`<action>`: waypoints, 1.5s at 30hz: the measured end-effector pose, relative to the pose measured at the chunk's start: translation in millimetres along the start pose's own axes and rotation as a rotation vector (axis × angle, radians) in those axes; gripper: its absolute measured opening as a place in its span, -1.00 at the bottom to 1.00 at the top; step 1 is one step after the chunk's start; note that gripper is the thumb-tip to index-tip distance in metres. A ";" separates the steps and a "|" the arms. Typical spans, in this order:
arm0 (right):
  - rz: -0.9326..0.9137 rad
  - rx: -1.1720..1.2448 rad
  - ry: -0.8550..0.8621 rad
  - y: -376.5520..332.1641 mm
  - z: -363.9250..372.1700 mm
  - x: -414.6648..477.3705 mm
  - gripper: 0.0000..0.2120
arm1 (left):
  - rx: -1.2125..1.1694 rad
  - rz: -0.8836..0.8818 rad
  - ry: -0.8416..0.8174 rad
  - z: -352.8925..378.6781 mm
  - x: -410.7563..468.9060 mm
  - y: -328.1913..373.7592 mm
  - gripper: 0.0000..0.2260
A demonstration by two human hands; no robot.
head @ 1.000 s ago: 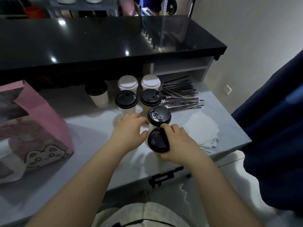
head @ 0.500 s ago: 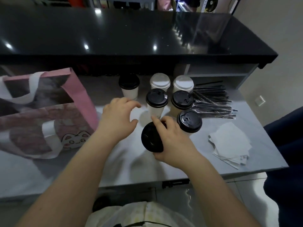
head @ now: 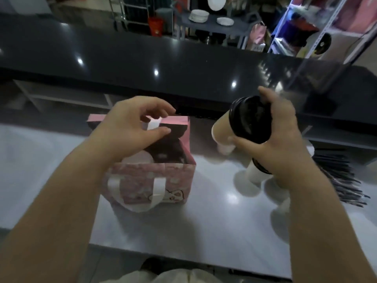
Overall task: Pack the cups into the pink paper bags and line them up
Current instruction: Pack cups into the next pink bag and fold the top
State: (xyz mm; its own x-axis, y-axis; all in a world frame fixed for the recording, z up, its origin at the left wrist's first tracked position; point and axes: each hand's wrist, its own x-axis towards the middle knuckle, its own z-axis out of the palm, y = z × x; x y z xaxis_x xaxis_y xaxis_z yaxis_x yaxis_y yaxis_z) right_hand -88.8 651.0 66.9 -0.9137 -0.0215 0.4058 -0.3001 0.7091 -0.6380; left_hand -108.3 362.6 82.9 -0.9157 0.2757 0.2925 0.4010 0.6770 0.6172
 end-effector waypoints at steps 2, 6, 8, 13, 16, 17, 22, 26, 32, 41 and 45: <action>-0.041 0.071 0.000 -22.4 3.4 13.0 -0.16 | 0.042 -0.053 -0.125 -15.9 3.9 -21.5 -0.72; -0.083 0.124 -0.037 -65.8 22.0 32.0 -0.25 | 0.087 -0.109 -0.326 -30.8 10.7 -60.7 -0.70; -0.079 0.127 -0.087 -86.5 36.8 38.0 -0.26 | 0.143 -0.086 -0.382 -34.0 14.1 -74.8 -0.56; -0.006 0.025 -0.304 -117.4 92.1 41.8 -0.25 | 0.160 0.107 -0.485 -38.7 18.8 -98.3 -0.12; 0.060 -0.138 -0.408 -119.0 123.3 40.0 -0.24 | 0.219 0.199 -0.476 -36.3 17.8 -108.6 0.12; 0.078 -0.166 -0.425 -117.7 129.7 39.5 -0.23 | 0.236 0.222 -0.488 -34.2 17.2 -110.8 0.16; 0.163 -0.400 -0.477 -102.0 131.4 35.7 -0.17 | 0.330 0.219 -0.586 -16.9 13.5 -117.5 0.35; 0.238 -0.587 -0.423 -93.7 129.0 35.2 -0.16 | 0.343 0.218 -0.582 -13.2 12.7 -121.8 0.37; 0.054 -0.861 -0.469 -86.5 153.9 32.4 -0.27 | 0.402 0.196 -0.603 -10.9 11.2 -123.0 0.37; -0.097 -0.799 -0.567 -93.6 134.9 17.6 -0.16 | 0.456 0.120 -0.607 -5.6 15.3 -118.0 0.40; -0.091 -0.841 -0.643 -97.0 129.8 5.5 -0.11 | 0.481 0.124 -0.632 -1.9 20.4 -110.6 0.42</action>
State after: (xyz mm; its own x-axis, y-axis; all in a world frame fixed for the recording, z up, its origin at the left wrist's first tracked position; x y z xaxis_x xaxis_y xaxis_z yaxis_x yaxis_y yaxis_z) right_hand -100.3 490.6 46.0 -0.9442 -0.2934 -0.1495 -0.3133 0.9401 0.1344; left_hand -171.3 292.0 22.0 -0.7654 0.6051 -0.2190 0.5770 0.7960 0.1829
